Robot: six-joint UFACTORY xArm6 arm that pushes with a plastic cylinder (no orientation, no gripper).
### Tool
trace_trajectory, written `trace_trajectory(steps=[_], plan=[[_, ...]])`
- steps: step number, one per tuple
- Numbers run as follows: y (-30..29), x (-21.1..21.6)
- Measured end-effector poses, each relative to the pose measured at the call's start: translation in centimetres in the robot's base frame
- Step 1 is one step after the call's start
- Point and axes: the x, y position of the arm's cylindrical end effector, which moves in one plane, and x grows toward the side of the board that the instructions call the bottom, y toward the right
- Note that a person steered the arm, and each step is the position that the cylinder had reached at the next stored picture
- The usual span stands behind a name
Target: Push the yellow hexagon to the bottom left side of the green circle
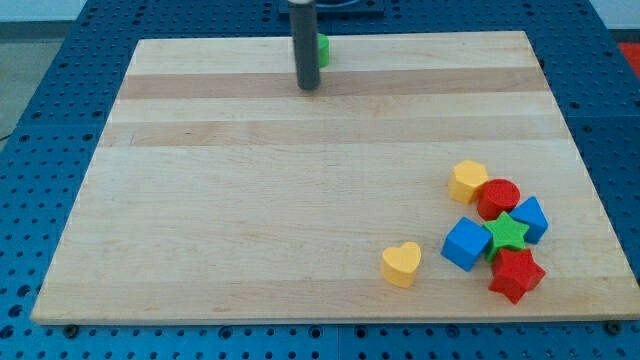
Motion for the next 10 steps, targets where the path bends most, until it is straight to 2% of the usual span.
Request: trace_trajectory(steps=[2,3,4,6,7,8,9,10], plan=[[18.3,5.8],[18.8,11.2],[21.3,14.8],[11.5,15.4],[10.7,19.3],[6.6,20.4],[6.1,16.6],[9.3,16.3]])
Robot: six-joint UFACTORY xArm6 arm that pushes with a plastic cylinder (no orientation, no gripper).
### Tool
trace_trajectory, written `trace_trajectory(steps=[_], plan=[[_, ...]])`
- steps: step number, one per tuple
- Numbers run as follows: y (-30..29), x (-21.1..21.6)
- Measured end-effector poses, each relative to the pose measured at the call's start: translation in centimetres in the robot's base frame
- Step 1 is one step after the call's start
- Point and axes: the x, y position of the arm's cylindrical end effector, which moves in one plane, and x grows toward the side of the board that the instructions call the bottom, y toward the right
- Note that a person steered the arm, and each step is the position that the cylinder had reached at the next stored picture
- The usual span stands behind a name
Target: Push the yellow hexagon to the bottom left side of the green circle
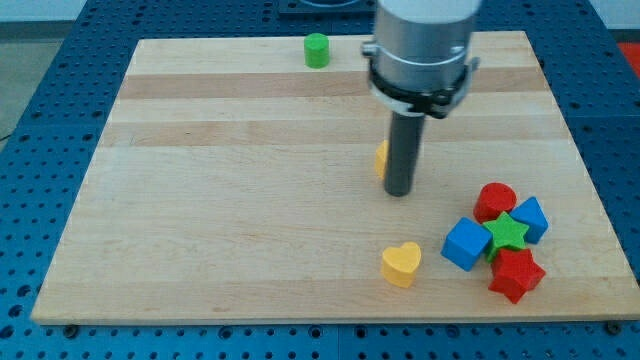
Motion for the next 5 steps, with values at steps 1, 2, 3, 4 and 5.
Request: trace_trajectory(steps=[1,2,3,4,5], plan=[[1.3,-2.4],[-4.5,-8.6],[-4.2,-7.3],[-3.6,-4.6],[-8.9,-5.4]])
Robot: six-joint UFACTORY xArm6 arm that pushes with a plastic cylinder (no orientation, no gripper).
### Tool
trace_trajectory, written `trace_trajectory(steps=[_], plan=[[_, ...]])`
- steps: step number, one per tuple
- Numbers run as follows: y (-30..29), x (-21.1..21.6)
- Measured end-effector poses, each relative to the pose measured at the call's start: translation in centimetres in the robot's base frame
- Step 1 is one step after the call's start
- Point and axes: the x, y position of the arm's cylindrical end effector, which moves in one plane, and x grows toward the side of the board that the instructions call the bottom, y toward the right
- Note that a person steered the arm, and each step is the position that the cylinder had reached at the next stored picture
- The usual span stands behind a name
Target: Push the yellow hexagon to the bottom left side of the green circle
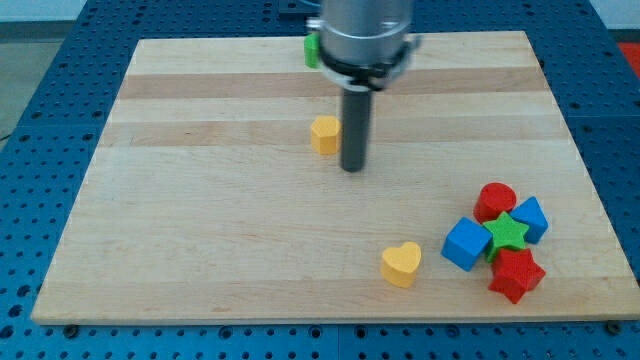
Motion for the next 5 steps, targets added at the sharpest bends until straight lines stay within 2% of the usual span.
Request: trace_trajectory(steps=[3,4,5], plan=[[-3.9,-11.5],[-1.4,-7.6],[0.6,1.7]])
